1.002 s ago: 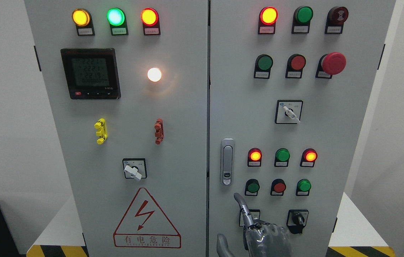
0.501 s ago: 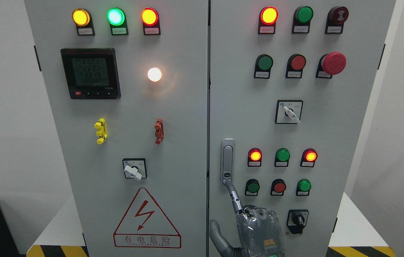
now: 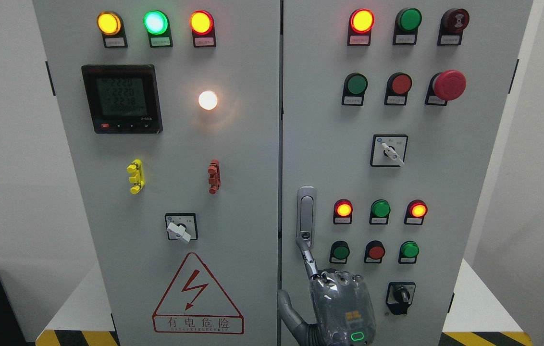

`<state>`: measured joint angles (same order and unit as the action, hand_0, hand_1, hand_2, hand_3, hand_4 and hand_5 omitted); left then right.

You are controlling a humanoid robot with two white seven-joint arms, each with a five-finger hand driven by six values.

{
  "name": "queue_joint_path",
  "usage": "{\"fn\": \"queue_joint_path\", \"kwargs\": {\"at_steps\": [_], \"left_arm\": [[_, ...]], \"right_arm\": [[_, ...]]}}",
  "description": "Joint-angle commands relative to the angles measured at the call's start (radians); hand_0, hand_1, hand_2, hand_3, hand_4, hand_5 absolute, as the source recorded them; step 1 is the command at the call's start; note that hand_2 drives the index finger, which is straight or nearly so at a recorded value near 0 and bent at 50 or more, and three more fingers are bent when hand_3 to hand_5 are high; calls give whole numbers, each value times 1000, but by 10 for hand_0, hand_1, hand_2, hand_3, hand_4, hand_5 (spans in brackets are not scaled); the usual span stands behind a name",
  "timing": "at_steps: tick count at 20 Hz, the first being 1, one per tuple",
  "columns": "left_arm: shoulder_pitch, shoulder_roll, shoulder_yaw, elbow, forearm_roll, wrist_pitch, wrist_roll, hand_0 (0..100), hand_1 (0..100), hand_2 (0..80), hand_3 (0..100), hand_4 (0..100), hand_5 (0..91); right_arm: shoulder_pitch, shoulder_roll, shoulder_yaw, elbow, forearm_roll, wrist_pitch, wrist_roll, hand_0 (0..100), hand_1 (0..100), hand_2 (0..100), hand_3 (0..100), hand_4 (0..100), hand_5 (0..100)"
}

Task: Release door handle
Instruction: 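Close the right hand fingers around the silver handle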

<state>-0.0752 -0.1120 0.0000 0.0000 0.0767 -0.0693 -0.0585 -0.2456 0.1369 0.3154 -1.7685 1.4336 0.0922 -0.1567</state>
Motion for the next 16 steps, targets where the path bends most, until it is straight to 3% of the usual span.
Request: {"fn": "queue_joint_path", "kwargs": {"at_steps": [1,16], "left_arm": [[0,0,-21,-20,0,0,0,0,0,22,94,12,0],[0,0,-21,-20,0,0,0,0,0,23,93,11,0]], "right_arm": [[-14,0,4,40,21,7,2,475,281,0,1000,984,964],[-37,4,5,38,21,47,0,463,274,0,1000,983,958]]}}
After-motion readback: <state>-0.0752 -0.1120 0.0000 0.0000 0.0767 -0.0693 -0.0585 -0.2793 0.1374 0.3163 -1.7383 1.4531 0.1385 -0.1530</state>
